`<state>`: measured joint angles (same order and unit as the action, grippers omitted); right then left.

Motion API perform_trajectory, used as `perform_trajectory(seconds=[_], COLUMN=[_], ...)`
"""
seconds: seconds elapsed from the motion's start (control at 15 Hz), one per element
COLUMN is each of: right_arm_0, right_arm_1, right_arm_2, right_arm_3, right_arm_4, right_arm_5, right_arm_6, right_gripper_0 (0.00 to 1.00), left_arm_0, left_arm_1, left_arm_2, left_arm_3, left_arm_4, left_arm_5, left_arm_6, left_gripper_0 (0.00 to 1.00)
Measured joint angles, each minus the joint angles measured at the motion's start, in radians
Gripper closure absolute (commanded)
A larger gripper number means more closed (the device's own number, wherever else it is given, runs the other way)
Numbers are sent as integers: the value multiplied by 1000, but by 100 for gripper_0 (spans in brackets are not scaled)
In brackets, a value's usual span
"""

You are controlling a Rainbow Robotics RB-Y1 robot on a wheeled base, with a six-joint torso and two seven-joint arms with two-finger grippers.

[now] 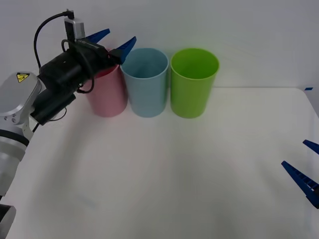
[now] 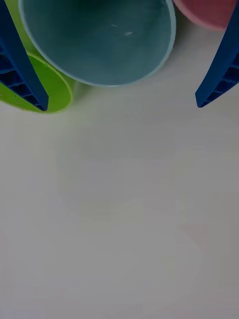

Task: Grasp the object on the table and drop it into the matching bin: aluminum can to the light blue bin, PET bottle to the pink bin.

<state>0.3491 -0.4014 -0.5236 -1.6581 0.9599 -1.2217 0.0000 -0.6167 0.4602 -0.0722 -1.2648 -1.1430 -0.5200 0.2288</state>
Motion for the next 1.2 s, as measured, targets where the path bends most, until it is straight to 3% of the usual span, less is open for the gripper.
perform_trajectory(seconds=[0.53,0.87,1.2], right_arm_0=[0,0,0], right_arm_1=[0,0,0], right_arm_2=[0,0,0], right_arm_3=[0,0,0], right_arm_4=[0,0,0], right_arm_5=[0,0,0], right_arm_6=[0,0,0], right_gripper_0=[0,0,0], left_arm_0=[137,308,440], left_arm_1=[124,127,127], left_arm_2=[14,92,187], left_arm_3=[-50,-178,-226], left_arm_4=[191,214,213], left_arm_5=[-75,-116,-267], left_arm_6=[-55,-93,-124], left_gripper_0=[0,0,0])
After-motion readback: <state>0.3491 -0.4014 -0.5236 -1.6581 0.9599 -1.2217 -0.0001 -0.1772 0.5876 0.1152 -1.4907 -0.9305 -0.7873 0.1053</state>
